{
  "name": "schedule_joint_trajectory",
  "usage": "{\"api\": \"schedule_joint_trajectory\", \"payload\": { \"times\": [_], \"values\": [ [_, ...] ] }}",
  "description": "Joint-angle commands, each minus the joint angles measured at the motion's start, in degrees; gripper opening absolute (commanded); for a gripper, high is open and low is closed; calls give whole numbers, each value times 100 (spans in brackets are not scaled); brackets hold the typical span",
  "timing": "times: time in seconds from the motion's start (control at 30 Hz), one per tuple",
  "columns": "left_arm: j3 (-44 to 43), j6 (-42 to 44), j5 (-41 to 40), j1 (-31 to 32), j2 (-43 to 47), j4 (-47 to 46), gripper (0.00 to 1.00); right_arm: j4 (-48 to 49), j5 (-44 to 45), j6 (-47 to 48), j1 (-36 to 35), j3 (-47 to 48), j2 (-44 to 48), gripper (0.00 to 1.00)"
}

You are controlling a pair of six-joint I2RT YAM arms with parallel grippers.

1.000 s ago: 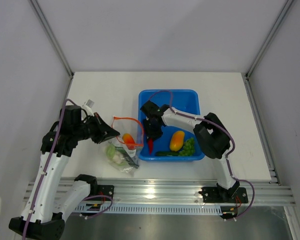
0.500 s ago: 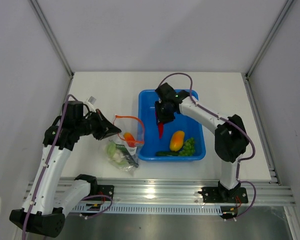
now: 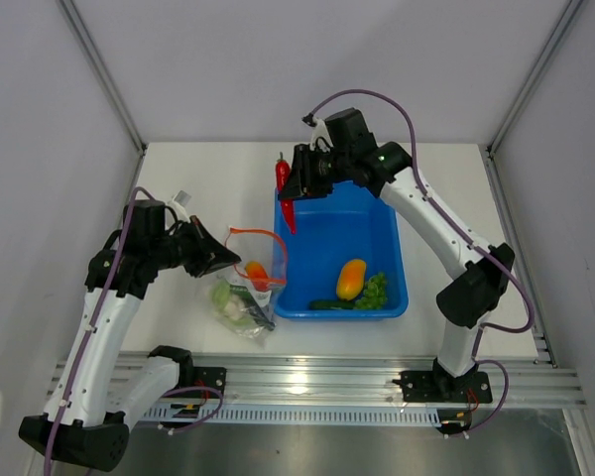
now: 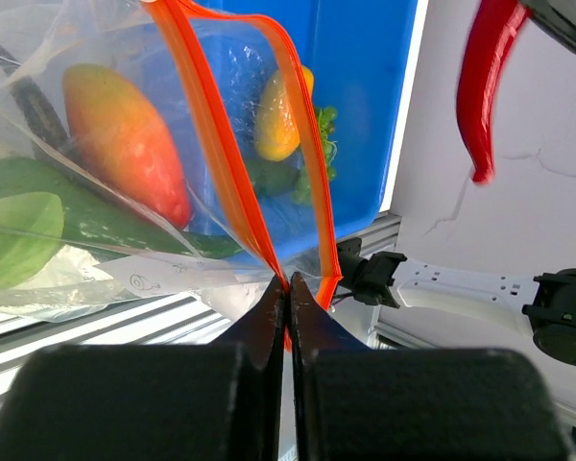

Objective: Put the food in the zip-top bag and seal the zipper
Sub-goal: Place the fake vegetable in the zipper food storage bag.

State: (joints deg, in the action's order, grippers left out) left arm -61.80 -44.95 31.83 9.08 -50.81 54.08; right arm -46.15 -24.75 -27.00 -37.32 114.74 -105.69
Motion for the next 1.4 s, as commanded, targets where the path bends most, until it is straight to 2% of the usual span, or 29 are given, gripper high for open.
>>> {"api": "schedule_joint_trajectory", "payload": {
  "times": [0.0, 0.23, 0.4, 0.53, 0.6, 0.63, 0.73, 0.83, 1.1, 1.3, 1.37],
  "values": [
    [-43, 12, 218, 6, 124, -276, 1, 334, -1514, -446, -126, 224, -171, 0],
    [-43, -14, 209, 6, 141, -267, 1, -490, -1805, 203, -662, 778, -663, 5],
    [-43, -31, 209, 6, 150, -276, 1, -851, -1638, 389, -891, 769, -883, 8],
    [-43, -40, 209, 6, 168, -249, 1, -1133, -1524, 512, -1005, 804, -997, 15],
    [-51, -40, 209, 6, 167, -249, 1, -1290, -1454, 643, -1093, 866, -1067, 24],
    [-60, -40, 218, 6, 168, -241, 1, -1317, -1436, 687, -1119, 892, -1076, 37],
    [-69, -31, 218, 6, 168, -241, 1, -1353, -1348, 749, -1172, 875, -1094, 60],
    [-78, -14, 209, 6, 167, -223, 1, -1388, -1339, 776, -1190, 954, -1147, 69],
    [-113, 30, 218, 6, 159, -170, 1, -1362, -926, 767, -1129, 998, -1006, 72],
    [-69, 48, 218, 6, 168, -179, 1, -1221, -663, 600, -786, 796, -647, 71],
    [-43, 30, 227, 6, 176, -197, 1, -1273, -331, 591, -637, 717, -506, 70]
  ]
}}
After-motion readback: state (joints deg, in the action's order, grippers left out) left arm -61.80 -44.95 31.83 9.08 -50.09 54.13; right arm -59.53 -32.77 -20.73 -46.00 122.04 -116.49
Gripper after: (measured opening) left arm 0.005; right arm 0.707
